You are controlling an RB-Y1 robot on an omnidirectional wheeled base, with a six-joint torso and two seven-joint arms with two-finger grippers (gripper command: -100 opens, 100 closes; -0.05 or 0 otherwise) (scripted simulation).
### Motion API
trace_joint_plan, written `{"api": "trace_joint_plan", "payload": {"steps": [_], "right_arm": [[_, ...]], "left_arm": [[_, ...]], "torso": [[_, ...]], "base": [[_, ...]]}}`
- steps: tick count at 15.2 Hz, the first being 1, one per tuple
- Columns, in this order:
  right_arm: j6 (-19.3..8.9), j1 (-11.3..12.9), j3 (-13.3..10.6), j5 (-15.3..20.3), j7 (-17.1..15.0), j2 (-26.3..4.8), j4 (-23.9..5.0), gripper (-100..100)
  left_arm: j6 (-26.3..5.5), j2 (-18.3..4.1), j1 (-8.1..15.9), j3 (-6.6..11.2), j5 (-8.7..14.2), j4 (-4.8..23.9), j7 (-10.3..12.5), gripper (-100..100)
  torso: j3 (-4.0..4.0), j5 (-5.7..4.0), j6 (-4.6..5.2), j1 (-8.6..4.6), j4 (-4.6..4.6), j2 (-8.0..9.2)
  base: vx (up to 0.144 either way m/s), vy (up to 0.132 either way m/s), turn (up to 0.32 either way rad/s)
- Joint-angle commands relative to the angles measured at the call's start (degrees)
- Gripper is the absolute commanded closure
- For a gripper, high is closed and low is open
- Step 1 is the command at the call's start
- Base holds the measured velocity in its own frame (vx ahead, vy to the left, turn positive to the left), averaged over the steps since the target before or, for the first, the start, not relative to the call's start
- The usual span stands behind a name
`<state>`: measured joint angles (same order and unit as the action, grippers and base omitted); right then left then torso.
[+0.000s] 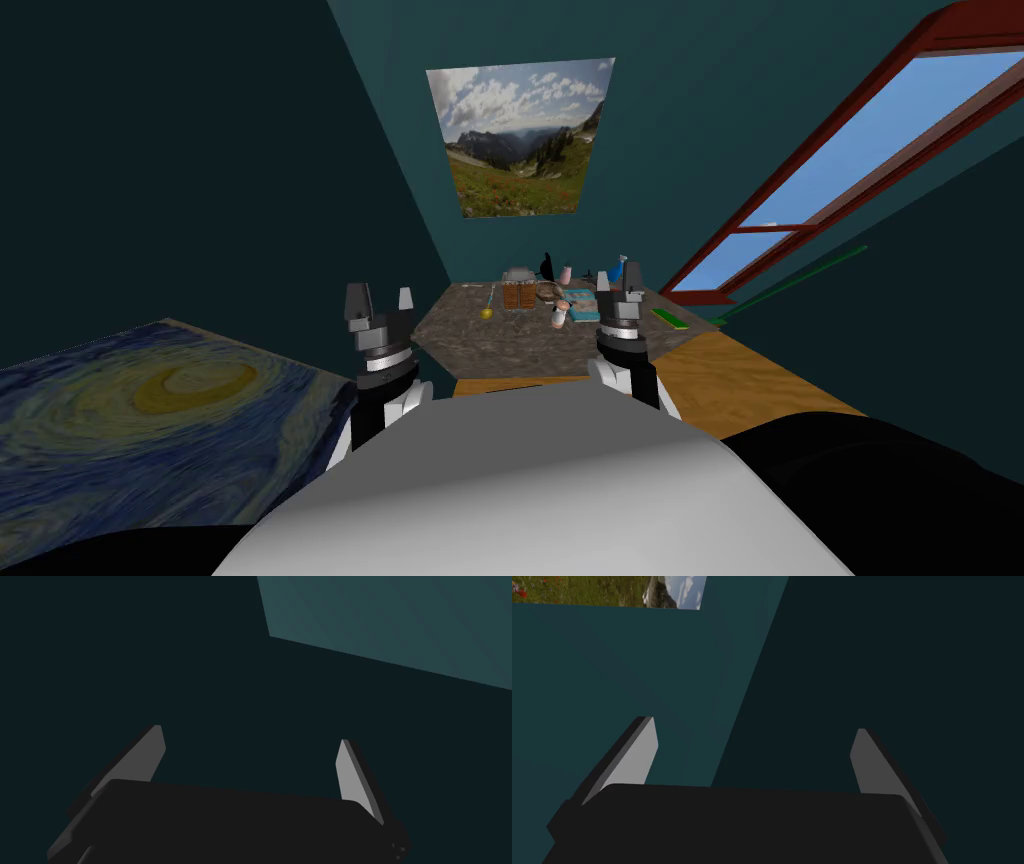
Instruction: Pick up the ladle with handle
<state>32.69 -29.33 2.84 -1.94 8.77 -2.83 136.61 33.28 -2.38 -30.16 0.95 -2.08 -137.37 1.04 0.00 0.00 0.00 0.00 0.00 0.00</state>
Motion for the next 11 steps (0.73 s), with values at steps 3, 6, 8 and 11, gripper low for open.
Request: {"api": "trace_joint_plan", "payload": {"steps": [3, 6, 8, 11], "right_arm": [[0.0, 0.0, 0.0, 0.0, 0.0, 0.0, 0.0, 0], [0.0, 0.0, 0.0, 0.0, 0.0, 0.0, 0.0, 0], [0.0, 0.0, 0.0, 0.0, 0.0, 0.0, 0.0, 0], [0.0, 0.0, 0.0, 0.0, 0.0, 0.0, 0.0, 0]], "left_arm": [[-1.1, -4.3, 0.0, -0.62, 1.0, 1.0, 0.6, -100], [-2.2, -8.0, 0.0, -1.28, 2.1, 2.0, 1.2, -100], [-2.9, -10.0, 0.0, -1.69, 2.8, 2.7, 1.6, -100], [-3.7, -12.5, 0.0, -2.16, 3.6, 3.4, 2.0, -100]], "torso": [[-0.01, 0.0, 0.02, 0.03, 0.0, -0.02], [-0.02, 0.02, 0.02, 0.08, -0.01, -0.04], [-0.02, 0.02, 0.01, 0.08, -0.01, -0.04], [-0.02, 0.02, 0.03, 0.07, -0.01, -0.03]], "base": [[0.006, 0.005, -0.102], [0.009, 0.014, -0.12], [0.006, 0.013, -0.102], [0.004, 0.011, -0.132]]}}
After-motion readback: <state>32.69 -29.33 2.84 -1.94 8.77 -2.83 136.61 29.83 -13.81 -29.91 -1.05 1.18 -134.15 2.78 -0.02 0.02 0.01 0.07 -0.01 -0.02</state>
